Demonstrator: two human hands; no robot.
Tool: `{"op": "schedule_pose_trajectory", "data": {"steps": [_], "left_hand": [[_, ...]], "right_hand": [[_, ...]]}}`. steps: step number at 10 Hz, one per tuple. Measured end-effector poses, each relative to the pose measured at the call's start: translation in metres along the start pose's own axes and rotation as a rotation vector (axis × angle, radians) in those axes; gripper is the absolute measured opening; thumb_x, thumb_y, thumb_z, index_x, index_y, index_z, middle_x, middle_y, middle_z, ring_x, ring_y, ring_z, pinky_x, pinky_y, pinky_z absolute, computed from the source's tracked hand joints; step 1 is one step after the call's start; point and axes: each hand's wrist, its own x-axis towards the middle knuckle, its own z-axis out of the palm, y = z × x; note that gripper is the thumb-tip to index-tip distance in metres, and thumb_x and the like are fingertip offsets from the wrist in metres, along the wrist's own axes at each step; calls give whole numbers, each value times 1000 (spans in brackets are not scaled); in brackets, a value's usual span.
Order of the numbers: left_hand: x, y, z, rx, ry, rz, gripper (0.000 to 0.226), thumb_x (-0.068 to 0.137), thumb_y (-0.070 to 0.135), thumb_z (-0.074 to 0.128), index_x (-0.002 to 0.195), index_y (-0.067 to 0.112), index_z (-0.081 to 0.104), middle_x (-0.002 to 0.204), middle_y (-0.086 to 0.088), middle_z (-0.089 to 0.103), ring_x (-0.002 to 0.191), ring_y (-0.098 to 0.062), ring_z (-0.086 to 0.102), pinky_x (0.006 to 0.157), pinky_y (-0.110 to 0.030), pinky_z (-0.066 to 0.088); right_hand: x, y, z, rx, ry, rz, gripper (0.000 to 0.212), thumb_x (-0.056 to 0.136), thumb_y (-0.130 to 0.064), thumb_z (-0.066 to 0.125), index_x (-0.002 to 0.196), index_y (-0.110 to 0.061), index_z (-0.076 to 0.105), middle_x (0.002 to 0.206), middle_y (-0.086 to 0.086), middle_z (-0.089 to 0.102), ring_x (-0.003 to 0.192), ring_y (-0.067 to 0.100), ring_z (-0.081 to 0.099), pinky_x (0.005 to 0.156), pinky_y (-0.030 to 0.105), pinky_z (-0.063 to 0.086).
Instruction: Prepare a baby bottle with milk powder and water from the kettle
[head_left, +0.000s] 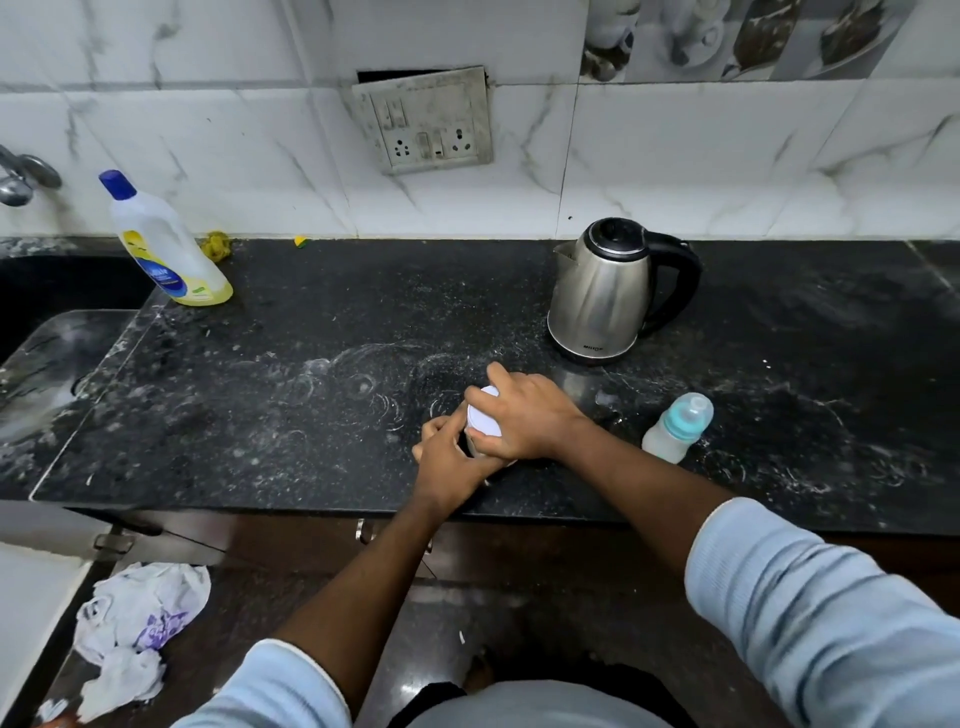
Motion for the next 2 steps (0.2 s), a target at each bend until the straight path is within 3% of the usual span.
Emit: {"op": "schedule_pose_trajectory", "data": {"steps": [1, 2], "left_hand": [[-4, 8, -1, 15, -11, 9, 85, 64, 60, 89, 143, 52, 57, 136, 2, 53, 127, -4, 37, 90, -3, 34], [-5, 15, -5, 84, 6, 47, 95, 58, 75, 76, 146, 53, 51, 143, 1, 52, 140, -11, 31, 105, -26, 32]], "right_hand": [[-5, 4, -6, 67, -10, 7, 63, 96, -69, 46, 140, -25, 54, 123, 13, 53, 95, 35, 64, 77, 43, 49], [-15, 11, -10, 248, -41, 77, 73, 98, -74, 34, 160, -38, 30, 137, 8, 49, 115, 31, 59, 89, 46, 51]]}}
